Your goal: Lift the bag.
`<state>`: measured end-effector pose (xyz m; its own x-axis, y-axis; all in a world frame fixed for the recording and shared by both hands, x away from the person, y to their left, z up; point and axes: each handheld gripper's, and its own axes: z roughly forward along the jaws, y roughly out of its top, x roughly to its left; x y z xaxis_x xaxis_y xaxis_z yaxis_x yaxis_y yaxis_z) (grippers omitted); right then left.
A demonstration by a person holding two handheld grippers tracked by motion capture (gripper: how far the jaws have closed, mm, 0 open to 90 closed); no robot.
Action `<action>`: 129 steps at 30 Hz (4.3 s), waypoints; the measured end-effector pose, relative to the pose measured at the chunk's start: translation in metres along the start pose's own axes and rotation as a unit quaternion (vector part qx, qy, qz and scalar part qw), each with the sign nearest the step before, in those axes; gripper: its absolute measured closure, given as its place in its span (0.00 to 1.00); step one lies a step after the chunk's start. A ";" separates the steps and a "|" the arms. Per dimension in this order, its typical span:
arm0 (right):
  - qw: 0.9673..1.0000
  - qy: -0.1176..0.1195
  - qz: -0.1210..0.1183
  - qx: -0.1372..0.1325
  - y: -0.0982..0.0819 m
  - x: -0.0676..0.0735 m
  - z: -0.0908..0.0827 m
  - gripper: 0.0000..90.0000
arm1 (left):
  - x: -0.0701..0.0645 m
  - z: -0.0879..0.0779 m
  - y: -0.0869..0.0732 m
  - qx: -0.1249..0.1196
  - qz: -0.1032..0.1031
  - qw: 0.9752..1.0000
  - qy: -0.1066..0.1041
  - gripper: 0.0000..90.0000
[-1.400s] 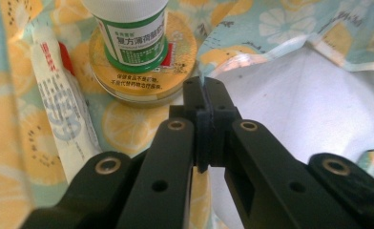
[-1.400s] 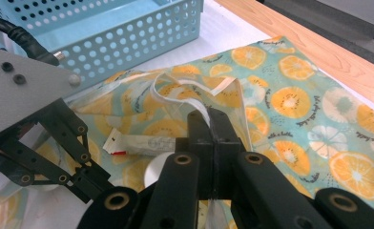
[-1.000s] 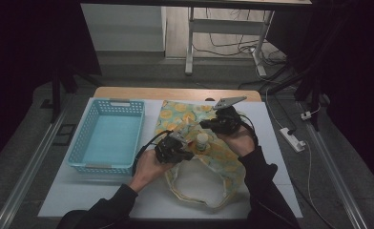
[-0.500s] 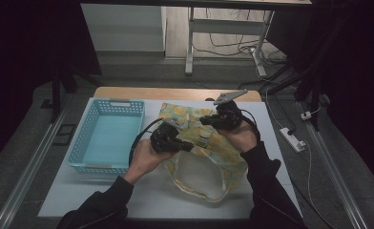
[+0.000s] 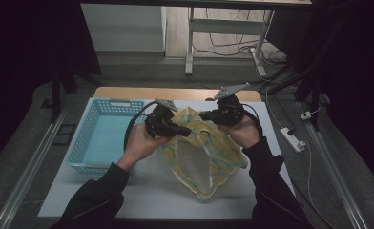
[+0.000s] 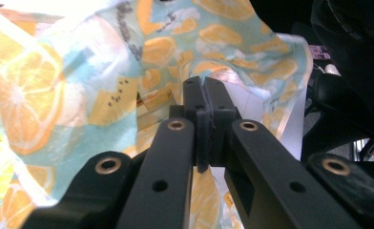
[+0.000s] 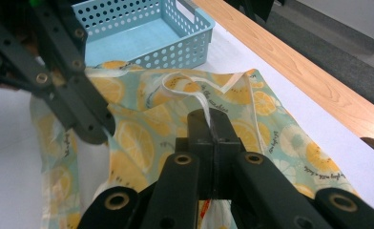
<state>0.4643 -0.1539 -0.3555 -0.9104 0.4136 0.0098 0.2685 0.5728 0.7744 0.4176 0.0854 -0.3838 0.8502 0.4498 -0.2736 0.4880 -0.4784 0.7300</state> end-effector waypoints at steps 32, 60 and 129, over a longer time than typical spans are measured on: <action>0.999 -0.019 -0.015 -0.036 0.060 -0.002 -0.041 0.99 | 0.023 -0.072 0.079 -0.080 -0.013 0.996 0.023 1.00; 0.995 -0.071 -0.010 -0.075 0.112 -0.016 -0.082 0.99 | 0.019 -0.110 0.132 -0.133 -0.008 0.990 0.048 1.00; 0.992 -0.091 0.039 -0.074 0.027 -0.015 -0.046 0.16 | 0.028 -0.063 0.013 -0.097 0.017 0.990 0.096 0.06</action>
<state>0.4713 -0.1771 -0.3057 -0.8131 0.5813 -0.0305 0.2751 0.4298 0.8600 0.4355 0.1390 -0.3423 0.8037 0.5792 -0.1365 0.3962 -0.3498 0.8489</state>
